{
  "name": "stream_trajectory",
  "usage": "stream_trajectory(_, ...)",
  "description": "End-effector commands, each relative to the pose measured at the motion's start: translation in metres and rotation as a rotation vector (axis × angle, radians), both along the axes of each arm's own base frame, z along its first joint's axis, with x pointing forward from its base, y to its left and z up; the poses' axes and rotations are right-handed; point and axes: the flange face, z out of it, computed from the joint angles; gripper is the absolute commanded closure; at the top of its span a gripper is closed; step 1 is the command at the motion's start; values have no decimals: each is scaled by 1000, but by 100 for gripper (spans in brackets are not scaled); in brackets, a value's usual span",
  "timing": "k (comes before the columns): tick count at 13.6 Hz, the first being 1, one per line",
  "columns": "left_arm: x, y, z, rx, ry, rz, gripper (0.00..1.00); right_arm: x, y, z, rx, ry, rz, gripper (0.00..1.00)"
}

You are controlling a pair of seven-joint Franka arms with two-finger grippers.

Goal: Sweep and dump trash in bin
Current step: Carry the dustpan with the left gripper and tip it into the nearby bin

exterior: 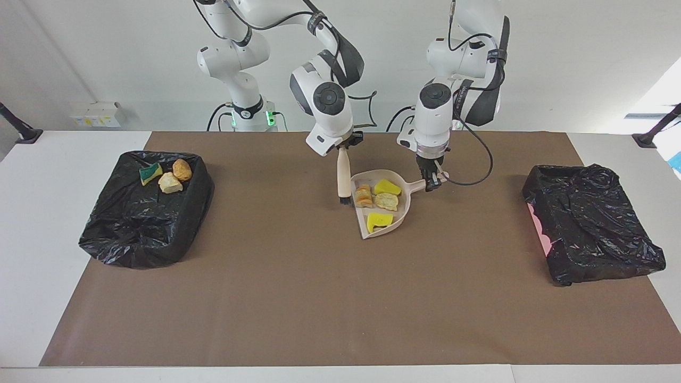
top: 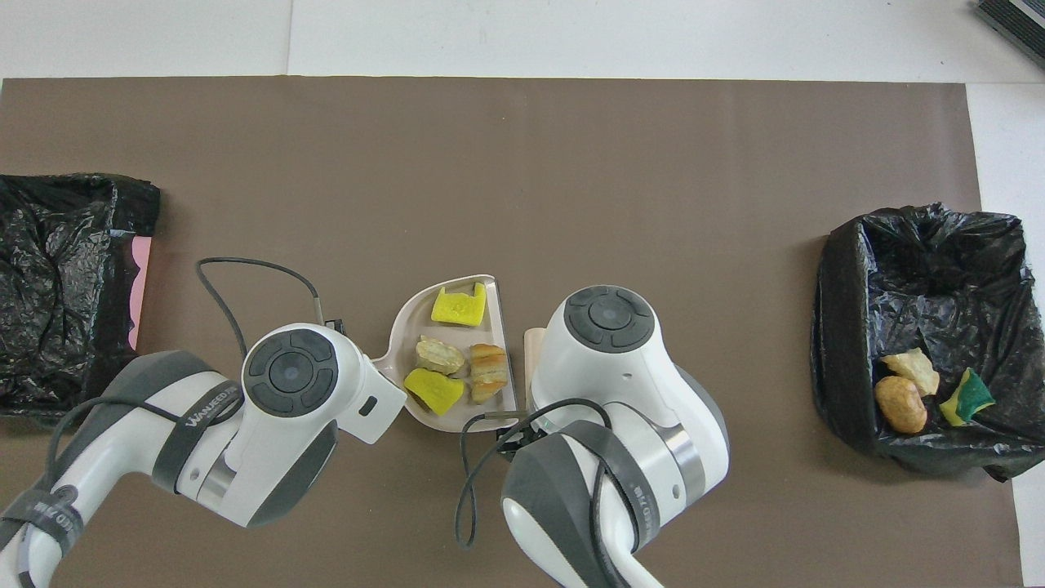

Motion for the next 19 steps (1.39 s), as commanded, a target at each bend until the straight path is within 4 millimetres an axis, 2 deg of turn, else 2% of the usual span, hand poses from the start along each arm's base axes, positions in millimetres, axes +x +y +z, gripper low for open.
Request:
stream_trajectory(1,14,12,9,-1,-12,-25,100,1,-22,34,0,-31,12,100)
stream_trajectory(3,24,27,24,-10,-27,-41,100,2,-31,50,-25,-44,33,100)
stream_trajectory(5,36,51,46,-12,-45,-52,100,-5,-27,56,-81,-69,82,100)
stream_trajectory(6,41,74,59,-15,-46,-58,100,-11,-28,56,-85,-71,83,100)
stream_trajectory(7,43,97,75,-43,-54,-27,100,-23,-18,51,-89,-67,102,100)
stream_trajectory(8,48,120,83,-72,-58,13,100,-36,-4,44,-96,-59,128,100)
stream_trajectory(10,58,168,108,-66,-57,-31,100,-59,17,24,-96,-94,115,100)
stream_trajectory(11,63,202,120,-72,-41,-26,100,-69,24,18,-92,-106,99,100)
stream_trajectory(12,64,234,128,-117,-20,14,100,-89,40,4,-95,-90,110,100)
stream_trajectory(15,58,330,149,-196,-27,183,100,-128,57,-34,-109,-107,123,100)
stream_trajectory(18,49,410,162,-191,-75,343,100,-132,59,-47,-101,-139,84,100)
stream_trajectory(19,47,442,173,-186,-100,398,100,-132,60,-47,-99,-138,80,100)
